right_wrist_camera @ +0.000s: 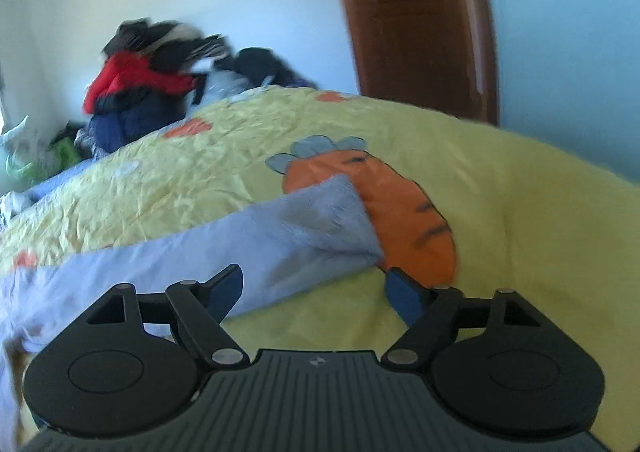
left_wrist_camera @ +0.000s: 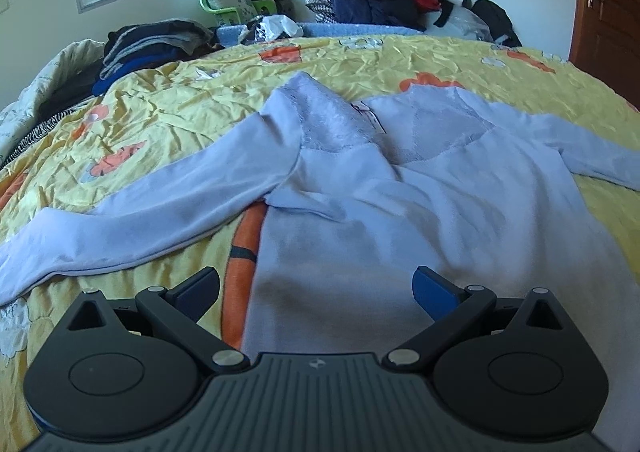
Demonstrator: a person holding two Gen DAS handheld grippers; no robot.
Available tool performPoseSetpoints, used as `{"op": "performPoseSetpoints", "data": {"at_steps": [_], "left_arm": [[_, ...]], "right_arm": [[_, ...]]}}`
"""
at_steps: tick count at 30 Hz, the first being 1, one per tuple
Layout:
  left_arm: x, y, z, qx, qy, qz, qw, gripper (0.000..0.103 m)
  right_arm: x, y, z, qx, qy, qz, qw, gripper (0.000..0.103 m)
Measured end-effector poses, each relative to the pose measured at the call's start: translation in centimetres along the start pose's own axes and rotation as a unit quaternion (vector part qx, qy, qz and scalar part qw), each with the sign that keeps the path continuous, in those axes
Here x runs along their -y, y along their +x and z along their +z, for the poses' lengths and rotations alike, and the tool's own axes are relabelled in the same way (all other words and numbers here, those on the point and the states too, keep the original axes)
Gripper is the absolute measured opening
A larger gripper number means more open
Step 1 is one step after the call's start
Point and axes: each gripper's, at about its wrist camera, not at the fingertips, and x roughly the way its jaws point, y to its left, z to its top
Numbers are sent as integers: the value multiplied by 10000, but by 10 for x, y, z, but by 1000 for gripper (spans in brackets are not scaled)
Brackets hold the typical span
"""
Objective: Fold small clothes
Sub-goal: 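Lift and carry the held sleeve across the shirt body with the right tool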
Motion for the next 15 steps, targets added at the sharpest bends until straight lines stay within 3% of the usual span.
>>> {"op": "performPoseSetpoints", "data": {"at_steps": [3,7,9,11,15], "left_arm": [[3,-2,0,13,62,11,10000,103],[5,-3,1,33,138,109,9998,103],[5,-2,1,4,119,71,9999,103],[5,-2,1,6,150,58,9999,103],[4,-4,3,74,226,191,9995,103]], "right_arm": [[23,21,13,146,1150,522,9919,71],[55,36,16,152,2654,1038,9584,58],[59,48,14,-10,2873,1063,9519,9],[60,54,6,-67,3065,1029,9463,9],[36,51,11,101,2848,1324,9493,9]]}}
